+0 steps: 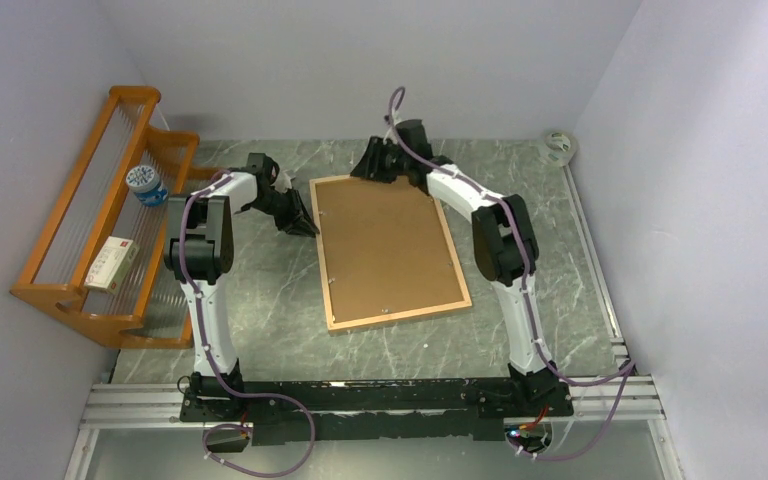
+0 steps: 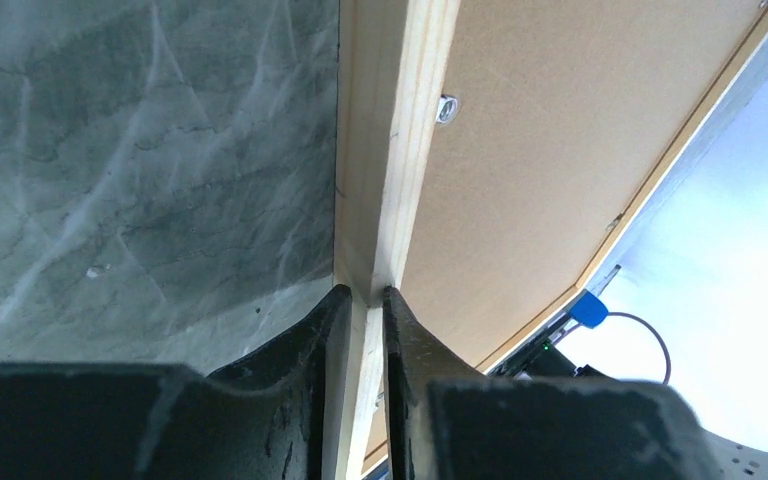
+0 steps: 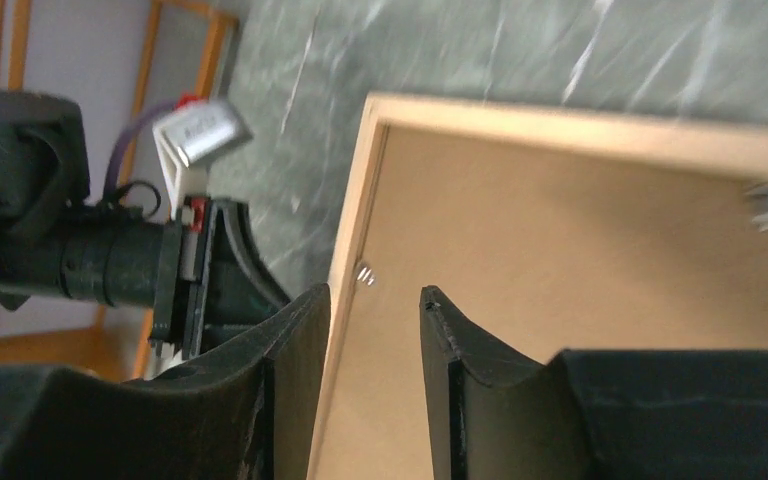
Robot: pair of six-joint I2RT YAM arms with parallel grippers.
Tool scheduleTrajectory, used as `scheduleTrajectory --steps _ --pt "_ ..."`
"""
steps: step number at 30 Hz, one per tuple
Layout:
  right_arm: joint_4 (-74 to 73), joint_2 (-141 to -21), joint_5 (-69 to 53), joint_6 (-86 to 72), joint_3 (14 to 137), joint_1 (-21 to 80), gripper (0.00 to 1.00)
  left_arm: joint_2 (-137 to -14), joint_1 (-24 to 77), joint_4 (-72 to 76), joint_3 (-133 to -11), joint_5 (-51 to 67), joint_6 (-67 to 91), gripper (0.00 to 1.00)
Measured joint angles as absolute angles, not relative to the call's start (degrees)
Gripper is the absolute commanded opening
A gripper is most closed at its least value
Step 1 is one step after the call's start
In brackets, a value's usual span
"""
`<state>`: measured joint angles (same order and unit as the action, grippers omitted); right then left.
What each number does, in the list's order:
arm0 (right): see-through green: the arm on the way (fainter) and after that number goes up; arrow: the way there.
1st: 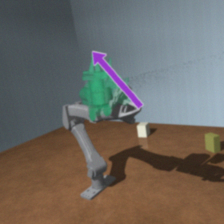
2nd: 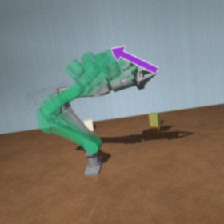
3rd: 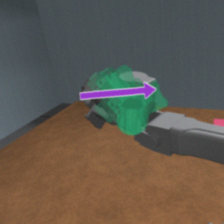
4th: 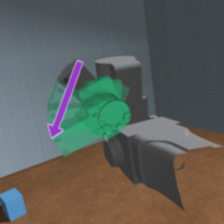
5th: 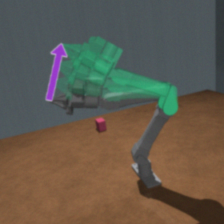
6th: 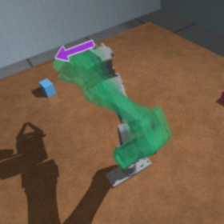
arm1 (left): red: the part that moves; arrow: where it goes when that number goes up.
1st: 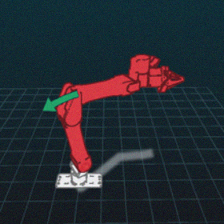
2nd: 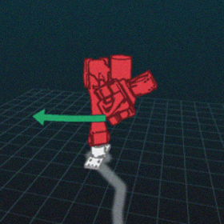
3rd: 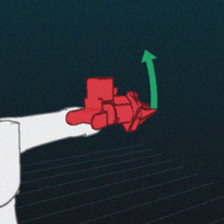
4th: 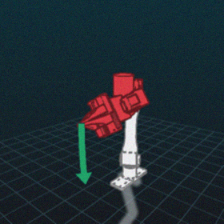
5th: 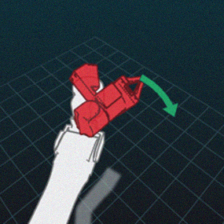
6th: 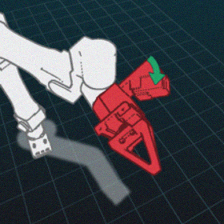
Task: Put the photo into the frame
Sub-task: Install the photo frame at the center of the board.
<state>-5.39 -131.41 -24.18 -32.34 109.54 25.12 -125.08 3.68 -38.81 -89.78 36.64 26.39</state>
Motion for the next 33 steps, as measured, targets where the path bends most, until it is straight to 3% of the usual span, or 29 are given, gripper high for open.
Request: scheduleTrajectory --steps 10,33 --pt "-3.1 -140.4 -31.9 -42.7 108.5 32.2 0.39 -125.1 3.4 -37.8 -89.0 37.8 26.9 0.23" --pt "-0.8 -151.0 -34.0 -37.4 122.3 32.8 0.39 -125.1 3.4 -37.8 -89.0 37.6 27.3 0.21"
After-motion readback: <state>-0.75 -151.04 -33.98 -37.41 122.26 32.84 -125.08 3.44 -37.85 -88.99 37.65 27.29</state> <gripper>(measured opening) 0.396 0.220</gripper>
